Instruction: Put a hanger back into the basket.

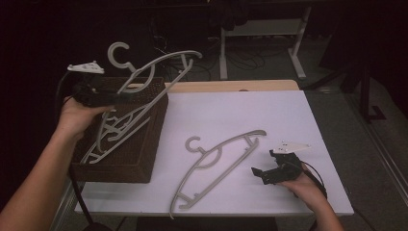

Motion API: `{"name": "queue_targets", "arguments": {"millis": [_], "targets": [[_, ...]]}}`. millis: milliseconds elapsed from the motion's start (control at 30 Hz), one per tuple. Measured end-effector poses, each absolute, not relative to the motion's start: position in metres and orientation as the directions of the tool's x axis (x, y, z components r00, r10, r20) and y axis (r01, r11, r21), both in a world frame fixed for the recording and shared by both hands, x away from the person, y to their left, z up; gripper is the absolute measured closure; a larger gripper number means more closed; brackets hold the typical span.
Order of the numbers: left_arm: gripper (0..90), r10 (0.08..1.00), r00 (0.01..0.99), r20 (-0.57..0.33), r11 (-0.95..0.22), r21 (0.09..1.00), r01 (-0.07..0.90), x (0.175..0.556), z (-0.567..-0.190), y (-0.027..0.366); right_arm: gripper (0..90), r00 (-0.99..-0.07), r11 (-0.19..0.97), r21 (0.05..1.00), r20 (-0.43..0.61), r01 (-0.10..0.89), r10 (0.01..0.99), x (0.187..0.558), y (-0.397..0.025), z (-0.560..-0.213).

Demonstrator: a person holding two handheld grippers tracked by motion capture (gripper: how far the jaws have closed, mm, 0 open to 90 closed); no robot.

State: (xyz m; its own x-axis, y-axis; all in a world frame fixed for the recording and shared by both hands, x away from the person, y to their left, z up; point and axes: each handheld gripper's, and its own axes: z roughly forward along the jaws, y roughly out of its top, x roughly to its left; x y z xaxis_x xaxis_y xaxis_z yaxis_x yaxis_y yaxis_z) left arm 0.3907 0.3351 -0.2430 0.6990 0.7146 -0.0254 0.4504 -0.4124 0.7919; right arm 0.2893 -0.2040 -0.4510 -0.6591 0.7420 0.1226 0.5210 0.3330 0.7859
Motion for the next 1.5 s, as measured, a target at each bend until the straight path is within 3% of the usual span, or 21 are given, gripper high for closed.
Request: {"name": "queue_targets", "arguments": {"millis": [300, 567, 1133, 1500], "targets": [[79.5, 0.779, 0.627, 0.005, -0.403, 0.770, 0.495, 0.399, -0.259, 0.403, 1.1, -0.655, 0.336, 0.781, 0.121, 0.527, 0.745, 0.290, -0.204, -0.452], [79.5, 0.799, 0.601, -0.006, -0.401, 0.739, 0.541, 0.398, -0.281, 0.436, 1.1, -0.653, 0.337, 0.777, 0.122, 0.532, 0.748, 0.291, -0.203, -0.454], [79.5, 0.766, 0.642, 0.044, -0.495, 0.677, 0.544, 0.408, -0.295, 0.438, 1.1, -0.645, 0.333, 0.775, 0.122, 0.537, 0.754, 0.292, -0.203, -0.455], [79.5, 0.762, 0.648, -0.014, -0.512, 0.601, 0.614, 0.419, -0.329, 0.437, 1.1, -0.648, 0.340, 0.770, 0.123, 0.540, 0.752, 0.293, -0.201, -0.456]]}}
